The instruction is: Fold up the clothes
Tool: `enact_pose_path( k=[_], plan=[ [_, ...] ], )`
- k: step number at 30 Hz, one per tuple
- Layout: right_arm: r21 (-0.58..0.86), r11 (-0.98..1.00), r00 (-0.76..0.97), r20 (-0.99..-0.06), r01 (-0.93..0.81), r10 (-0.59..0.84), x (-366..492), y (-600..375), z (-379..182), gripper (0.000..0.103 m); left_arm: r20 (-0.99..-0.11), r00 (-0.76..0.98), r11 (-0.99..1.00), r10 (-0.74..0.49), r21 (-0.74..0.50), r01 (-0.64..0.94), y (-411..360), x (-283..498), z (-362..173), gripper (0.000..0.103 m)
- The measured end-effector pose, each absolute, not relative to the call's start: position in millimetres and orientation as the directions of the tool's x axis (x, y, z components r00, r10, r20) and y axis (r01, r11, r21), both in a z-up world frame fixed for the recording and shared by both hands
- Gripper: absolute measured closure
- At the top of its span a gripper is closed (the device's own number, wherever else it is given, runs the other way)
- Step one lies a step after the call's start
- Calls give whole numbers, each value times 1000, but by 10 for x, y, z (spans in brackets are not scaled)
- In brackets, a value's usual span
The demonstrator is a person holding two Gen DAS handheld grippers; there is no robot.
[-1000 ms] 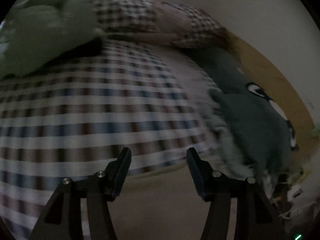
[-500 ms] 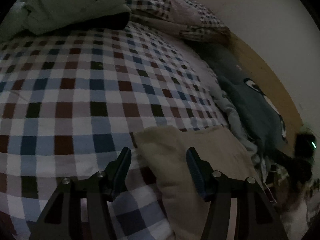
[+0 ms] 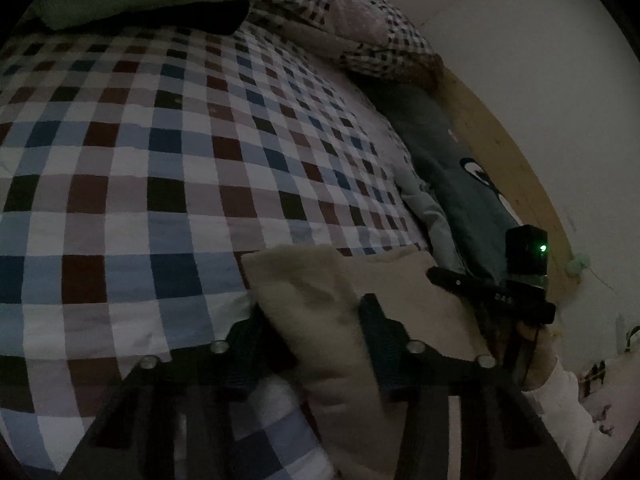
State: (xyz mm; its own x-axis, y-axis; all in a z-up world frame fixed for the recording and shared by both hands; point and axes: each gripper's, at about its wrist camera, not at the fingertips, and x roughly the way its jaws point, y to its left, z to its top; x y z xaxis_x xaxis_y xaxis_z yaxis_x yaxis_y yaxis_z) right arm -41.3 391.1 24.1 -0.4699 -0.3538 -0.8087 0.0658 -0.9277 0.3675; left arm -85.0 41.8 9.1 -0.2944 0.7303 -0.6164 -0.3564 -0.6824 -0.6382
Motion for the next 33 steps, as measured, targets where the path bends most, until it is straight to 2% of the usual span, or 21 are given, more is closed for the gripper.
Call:
enact_pose_path(
  k=[1, 2, 3, 6, 9, 13, 16, 20, 22, 24, 26, 28, 33],
  plan=[
    [358, -931, -476, -807, 77, -350, -409, 3904, 250, 84, -615, -298, -683, 730, -640, -353, 420, -852, 99, 68],
    [351, -932, -481, -805, 89, -348, -411, 3893, 258, 88, -611, -303, -682, 732, -645, -345, 414, -860, 100, 74],
    [345, -933, -484, -802, 104, -350, -412, 3875, 268, 96, -607, -307, -680, 733, -652, -336, 407, -871, 101, 81],
    [289, -947, -507, -800, 140, -319, -452, 3775, 350, 99, -591, -341, -681, 731, -658, -321, 381, -876, 141, 92],
    [243, -957, -550, -784, 155, -288, -470, 3696, 503, 100, -591, -367, -694, 719, -645, -320, 389, -867, 180, 94],
    [178, -972, -591, -772, 154, -235, -500, 3623, 642, 100, -633, -366, -729, 682, -624, -280, 402, -922, 69, 94],
    [116, -984, -568, -804, 137, -174, -597, 3575, 504, 100, -647, -359, -737, 673, -629, -248, 374, -942, 3, 86],
    [10, -992, -539, -839, 123, -75, -644, 3489, 292, 97, -650, -366, -742, 666, -628, -235, 317, -935, -6, 69],
    [-7, -995, -564, -824, 99, -50, -609, 3508, 344, 87, -647, -361, -736, 672, -637, -230, 285, -942, -15, 66],
    [-23, -998, -578, -816, 61, -16, -595, 3555, 393, 86, -645, -349, -729, 680, -646, -226, 273, -949, -18, 62],
    [2, -1000, -577, -817, 15, -10, -600, 3648, 442, 76, -642, -346, -725, 684, -650, -228, 257, -951, -9, 58],
    [52, -999, -582, -813, -11, -36, -589, 3749, 503, 57, -644, -350, -729, 680, -645, -230, 256, -947, 7, 57],
    [179, -983, -596, -787, 27, -160, -503, 3775, 665, 57, -650, -362, -741, 668, -623, -249, 299, -912, 58, 46]
  ],
)
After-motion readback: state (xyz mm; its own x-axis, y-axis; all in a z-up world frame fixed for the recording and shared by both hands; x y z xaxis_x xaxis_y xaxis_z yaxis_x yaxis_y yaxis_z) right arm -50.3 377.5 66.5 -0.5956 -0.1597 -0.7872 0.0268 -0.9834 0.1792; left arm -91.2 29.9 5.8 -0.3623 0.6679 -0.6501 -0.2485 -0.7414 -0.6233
